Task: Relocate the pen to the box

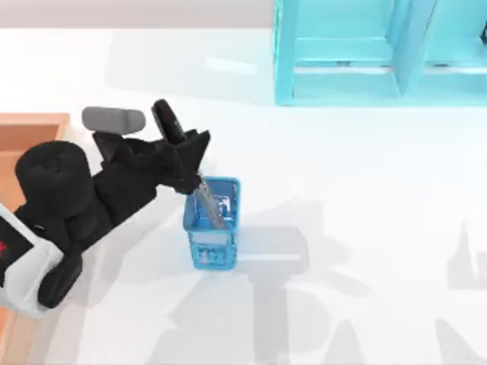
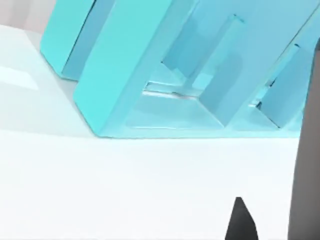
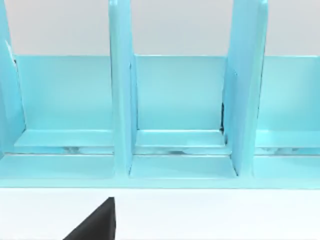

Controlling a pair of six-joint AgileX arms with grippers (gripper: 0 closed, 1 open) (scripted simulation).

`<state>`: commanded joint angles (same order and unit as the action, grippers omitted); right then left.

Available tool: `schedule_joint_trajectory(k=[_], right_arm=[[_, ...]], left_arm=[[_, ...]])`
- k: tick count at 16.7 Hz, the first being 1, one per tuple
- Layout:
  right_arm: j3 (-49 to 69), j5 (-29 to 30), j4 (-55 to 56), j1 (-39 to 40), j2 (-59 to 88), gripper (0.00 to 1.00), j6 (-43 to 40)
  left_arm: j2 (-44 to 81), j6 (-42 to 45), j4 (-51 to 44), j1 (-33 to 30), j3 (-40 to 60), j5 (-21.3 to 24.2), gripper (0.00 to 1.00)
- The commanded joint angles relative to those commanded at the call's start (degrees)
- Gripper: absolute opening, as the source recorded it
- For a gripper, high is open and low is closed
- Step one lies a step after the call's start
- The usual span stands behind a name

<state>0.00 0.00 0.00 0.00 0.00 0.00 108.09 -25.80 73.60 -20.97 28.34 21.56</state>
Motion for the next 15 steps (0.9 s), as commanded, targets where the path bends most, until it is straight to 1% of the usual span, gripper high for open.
schedule_joint_trajectory(k=[2,4,7,10,13,15], right_arm=[[0.00,0.00,0.00,0.00,0.00,1.00,0.00],[0.00,0.00,0.00,0.00,0.00,1.00,0.00],[0.00,0.00,0.00,0.00,0.00,1.00,0.00],[0.00,0.00,0.00,0.00,0.00,1.00,0.00],[0.00,0.00,0.00,0.00,0.00,1.00,0.00],[0.00,0.00,0.00,0.00,0.00,1.00,0.00]], left_arm=[[-5.37,0.95,-5.20,4.67,1.07,4.07,0.00],[-9.83,1.62,-12.63,8.51,1.97,7.35,0.00],[-17.06,2.13,-27.79,14.27,3.09,11.55,0.00],[-26.18,2.56,-41.05,21.43,4.48,17.90,0.00],[-33.35,4.02,-48.90,26.91,6.33,25.27,0.00],[-35.34,5.09,-51.16,28.37,7.12,27.76,0.00]])
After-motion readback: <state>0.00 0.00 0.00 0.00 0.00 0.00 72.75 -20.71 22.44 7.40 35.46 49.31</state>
